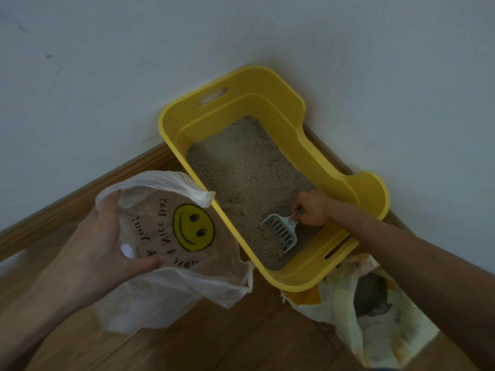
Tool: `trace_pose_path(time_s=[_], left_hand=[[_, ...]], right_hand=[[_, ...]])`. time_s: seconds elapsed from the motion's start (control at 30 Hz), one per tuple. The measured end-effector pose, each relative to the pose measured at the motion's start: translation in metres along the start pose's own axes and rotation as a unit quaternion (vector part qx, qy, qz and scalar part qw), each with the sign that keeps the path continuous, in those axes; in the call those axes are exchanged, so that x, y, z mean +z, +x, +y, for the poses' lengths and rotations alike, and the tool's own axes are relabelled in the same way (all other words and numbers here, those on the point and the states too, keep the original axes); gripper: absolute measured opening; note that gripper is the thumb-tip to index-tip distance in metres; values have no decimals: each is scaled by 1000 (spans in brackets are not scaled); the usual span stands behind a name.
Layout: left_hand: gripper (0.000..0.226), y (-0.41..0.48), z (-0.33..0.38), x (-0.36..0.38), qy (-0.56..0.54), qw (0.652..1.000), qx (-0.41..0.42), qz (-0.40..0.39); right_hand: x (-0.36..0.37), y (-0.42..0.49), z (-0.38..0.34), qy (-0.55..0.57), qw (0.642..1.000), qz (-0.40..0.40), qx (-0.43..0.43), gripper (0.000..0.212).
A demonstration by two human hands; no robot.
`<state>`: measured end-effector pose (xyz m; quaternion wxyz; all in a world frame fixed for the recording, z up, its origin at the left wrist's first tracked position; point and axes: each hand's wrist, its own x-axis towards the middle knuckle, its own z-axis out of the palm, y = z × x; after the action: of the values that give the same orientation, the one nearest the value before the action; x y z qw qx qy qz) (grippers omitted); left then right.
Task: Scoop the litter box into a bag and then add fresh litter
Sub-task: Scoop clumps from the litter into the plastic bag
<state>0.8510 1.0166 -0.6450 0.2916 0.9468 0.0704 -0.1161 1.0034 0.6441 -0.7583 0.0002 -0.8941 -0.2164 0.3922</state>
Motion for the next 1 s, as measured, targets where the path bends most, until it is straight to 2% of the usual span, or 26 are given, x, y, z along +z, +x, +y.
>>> trace_pose_path(time_s=[0.23, 0.37, 0.63, 0.83, 1.0], left_hand=[[126, 0, 0, -3, 20, 1000, -9, -2], [110, -4, -1, -5, 9, 1000, 0, 9], [120, -2, 1, -3, 26, 999, -11, 18], [126, 0, 2, -3, 13, 1000, -17, 10], [117, 0, 3, -2, 6, 1000, 3, 11]], right_hand=[[-1, 2, 4, 42, 999, -18, -1, 35], [5, 3, 9, 85, 996, -27, 3, 29], [1, -1, 16, 127, 992, -22, -16, 20], [-6, -11, 16, 160, 987, -10, -15, 19], [-8, -15, 12, 199, 980, 3, 2, 23]])
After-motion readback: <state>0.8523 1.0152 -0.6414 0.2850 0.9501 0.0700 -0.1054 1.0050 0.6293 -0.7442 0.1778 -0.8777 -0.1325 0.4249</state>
